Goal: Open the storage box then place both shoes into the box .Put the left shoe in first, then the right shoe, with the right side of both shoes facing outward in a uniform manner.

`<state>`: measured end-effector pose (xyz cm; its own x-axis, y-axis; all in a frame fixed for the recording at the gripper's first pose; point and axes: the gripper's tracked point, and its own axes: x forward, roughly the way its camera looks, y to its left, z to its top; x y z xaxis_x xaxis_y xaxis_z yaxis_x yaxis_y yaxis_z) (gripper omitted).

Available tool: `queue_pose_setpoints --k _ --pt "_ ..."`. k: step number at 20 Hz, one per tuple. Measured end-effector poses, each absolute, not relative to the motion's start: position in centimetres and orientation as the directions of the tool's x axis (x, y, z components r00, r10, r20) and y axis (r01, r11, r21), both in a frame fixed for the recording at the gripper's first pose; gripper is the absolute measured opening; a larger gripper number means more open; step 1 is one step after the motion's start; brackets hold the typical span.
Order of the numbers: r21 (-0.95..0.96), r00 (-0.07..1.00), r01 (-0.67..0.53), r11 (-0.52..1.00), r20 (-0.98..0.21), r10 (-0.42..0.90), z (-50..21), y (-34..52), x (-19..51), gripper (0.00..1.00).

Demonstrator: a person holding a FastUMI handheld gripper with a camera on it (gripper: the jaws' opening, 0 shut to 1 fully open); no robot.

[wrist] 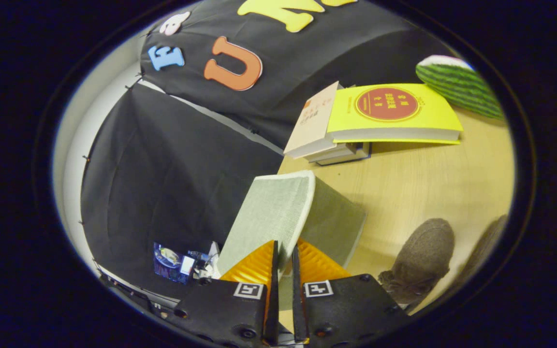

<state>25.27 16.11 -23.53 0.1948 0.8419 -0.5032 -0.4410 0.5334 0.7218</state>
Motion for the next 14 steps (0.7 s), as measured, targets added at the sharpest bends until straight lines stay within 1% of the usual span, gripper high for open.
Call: queue_pose_setpoints --k 2,4,6,11,14 --pt "0.694 0.217 -0.459 0.556 -0.519 0.827 -22.2 16.5 24.7 0.14" --pt "0.682 0.239 -0.451 0.575 -0.529 0.814 -20.6 16.8 24.6 0.12" --pt "0.675 0.262 -0.452 0.583 -0.525 0.81 -18.6 17.3 24.2 0.11" --pt "0.606 0.326 -0.496 0.621 -0.533 0.781 -13.8 19.3 23.0 0.09" --pt "0.563 0.35 -0.502 0.656 -0.562 0.75 -11.1 21.2 21.9 0.07"
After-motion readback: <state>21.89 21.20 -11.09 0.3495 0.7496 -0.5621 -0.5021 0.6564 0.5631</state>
